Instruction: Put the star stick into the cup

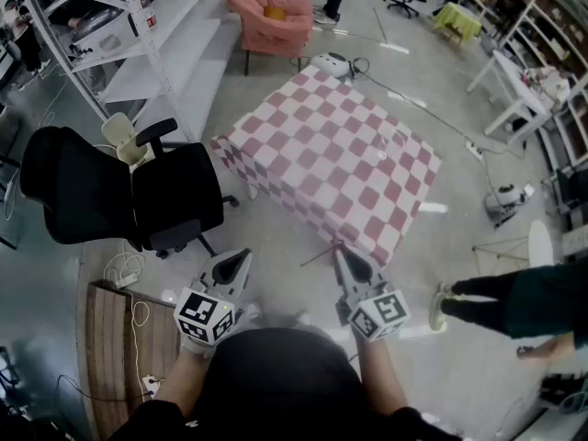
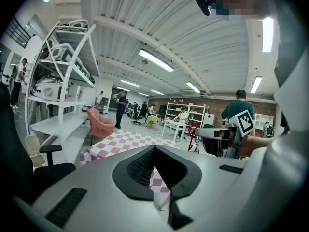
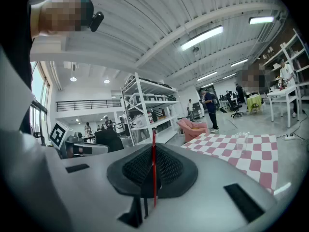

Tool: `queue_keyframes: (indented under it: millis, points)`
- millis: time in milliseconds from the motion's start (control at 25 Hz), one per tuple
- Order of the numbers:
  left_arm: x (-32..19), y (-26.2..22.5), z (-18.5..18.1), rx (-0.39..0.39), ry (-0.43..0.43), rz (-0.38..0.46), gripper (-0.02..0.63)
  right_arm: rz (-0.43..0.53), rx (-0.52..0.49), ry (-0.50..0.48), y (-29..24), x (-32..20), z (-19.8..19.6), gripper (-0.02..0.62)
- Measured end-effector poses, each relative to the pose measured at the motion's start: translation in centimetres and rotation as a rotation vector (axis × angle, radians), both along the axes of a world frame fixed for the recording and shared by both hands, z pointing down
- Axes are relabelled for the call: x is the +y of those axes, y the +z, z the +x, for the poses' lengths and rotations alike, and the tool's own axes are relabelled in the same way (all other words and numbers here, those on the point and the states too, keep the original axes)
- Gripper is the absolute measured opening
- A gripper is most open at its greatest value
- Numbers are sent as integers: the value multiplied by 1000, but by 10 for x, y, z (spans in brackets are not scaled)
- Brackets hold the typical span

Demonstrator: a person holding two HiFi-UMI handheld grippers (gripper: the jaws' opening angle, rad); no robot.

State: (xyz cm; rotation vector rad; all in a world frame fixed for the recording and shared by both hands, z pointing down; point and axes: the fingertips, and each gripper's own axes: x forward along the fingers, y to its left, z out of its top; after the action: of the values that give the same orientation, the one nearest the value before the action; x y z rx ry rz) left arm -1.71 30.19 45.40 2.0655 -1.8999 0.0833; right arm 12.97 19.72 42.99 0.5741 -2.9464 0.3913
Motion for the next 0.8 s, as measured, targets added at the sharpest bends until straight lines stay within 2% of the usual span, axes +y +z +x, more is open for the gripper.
queue_keyframes:
  millis: [160,440,600,800]
  points:
    - [22,2,-23,11,7,2,43,-5,24,-3,4,24,-26,28]
    - [50,13,-84,55,-20,15,42,20,76,-5,3,43,-78,28]
    - [59,23,-108,75,-35,13,43,34,67,8,-1,41,-98,28]
    - [50,30,-125,88,-35,3,41,-8,51,27,8,27,-115,28]
